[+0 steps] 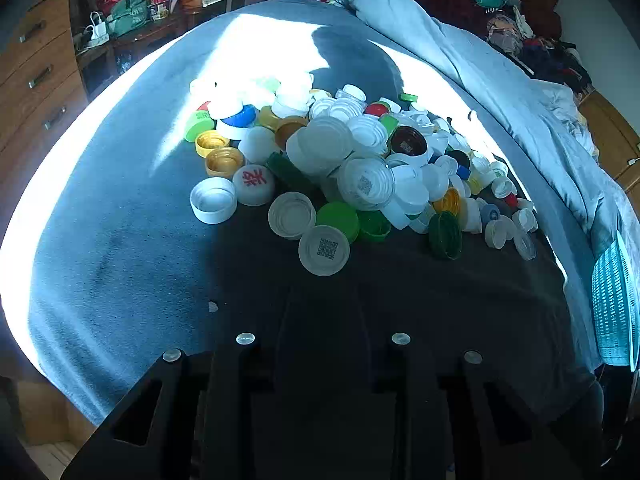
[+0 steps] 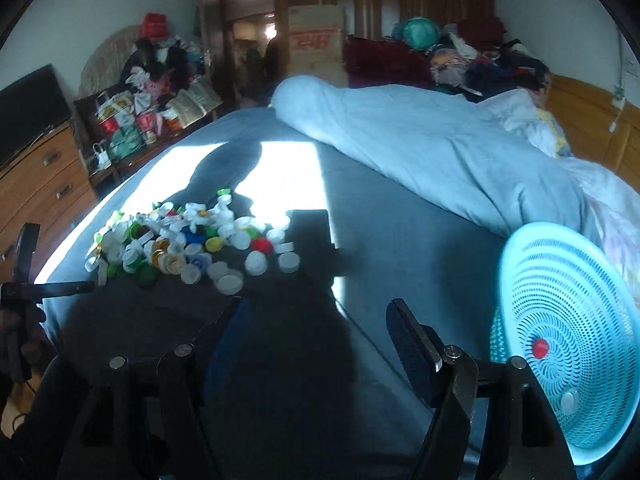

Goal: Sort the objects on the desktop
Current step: 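Grasp a white cap from the pile with the right gripper while the left gripper grasps another cap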

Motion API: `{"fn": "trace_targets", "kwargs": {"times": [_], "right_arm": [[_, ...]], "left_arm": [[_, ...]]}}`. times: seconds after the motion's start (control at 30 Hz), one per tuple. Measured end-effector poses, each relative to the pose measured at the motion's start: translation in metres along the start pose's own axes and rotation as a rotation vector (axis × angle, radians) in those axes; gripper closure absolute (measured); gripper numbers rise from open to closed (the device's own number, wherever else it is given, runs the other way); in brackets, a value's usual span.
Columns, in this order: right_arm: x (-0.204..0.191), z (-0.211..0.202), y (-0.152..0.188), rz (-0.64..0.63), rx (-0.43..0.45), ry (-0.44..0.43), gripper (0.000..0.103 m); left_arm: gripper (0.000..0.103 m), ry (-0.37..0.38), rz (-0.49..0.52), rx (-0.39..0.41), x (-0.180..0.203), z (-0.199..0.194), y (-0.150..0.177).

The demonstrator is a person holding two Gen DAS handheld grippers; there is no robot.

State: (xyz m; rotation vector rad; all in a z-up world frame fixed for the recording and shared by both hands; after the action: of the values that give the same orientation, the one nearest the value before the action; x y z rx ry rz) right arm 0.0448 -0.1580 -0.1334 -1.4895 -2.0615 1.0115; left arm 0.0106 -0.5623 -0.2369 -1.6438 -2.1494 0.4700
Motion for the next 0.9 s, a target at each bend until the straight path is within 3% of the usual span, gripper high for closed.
{"fn": "trace_targets", "kwargs": {"times": [0.2, 0.57, 0.63, 0.7, 0.9], "right_arm": [[-0.029, 0.024, -0.011, -0.034, -0.038, -0.013, 0.027], [-0.047, 0.048, -0.015, -0.068, -0.093, -0.044, 0.027], [-0.05, 0.052, -0.015, -0.063, -0.099, -0.066, 0.031], [-0.054, 0.057, -0.015, -0.065, -0.108, -0.083, 0.048], [-0.083, 0.096, -0.008, -0.065, -0.121, -0.215, 0.05]], "left_arm": [[0.078, 0.048, -0.018, -0.011, 0.017, 0.035, 0.008], [0.08, 0.032, -0.053, 0.035, 0.015, 0.046, -0.012], [0.081, 0.021, -0.027, 0.033, 0.013, 0.041, -0.019], [0.081, 0.012, -0.011, 0.046, 0.013, 0.035, -0.017], [0.081, 0.018, -0.009, 0.108, 0.011, 0.002, -0.012]]}}
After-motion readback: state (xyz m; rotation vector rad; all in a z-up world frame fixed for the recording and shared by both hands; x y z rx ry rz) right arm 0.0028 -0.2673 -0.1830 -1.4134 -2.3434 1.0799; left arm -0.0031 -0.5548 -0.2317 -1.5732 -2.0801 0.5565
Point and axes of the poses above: each gripper's, at about its wrist camera, not at the fingertips, and z roughly the way its jaws point, x to its right, y to its underside, the point moved 5 cm from there along z, roughly the way its jaws point, and after that the axes turned 8 degrees about -y, right-handed, at the moved point
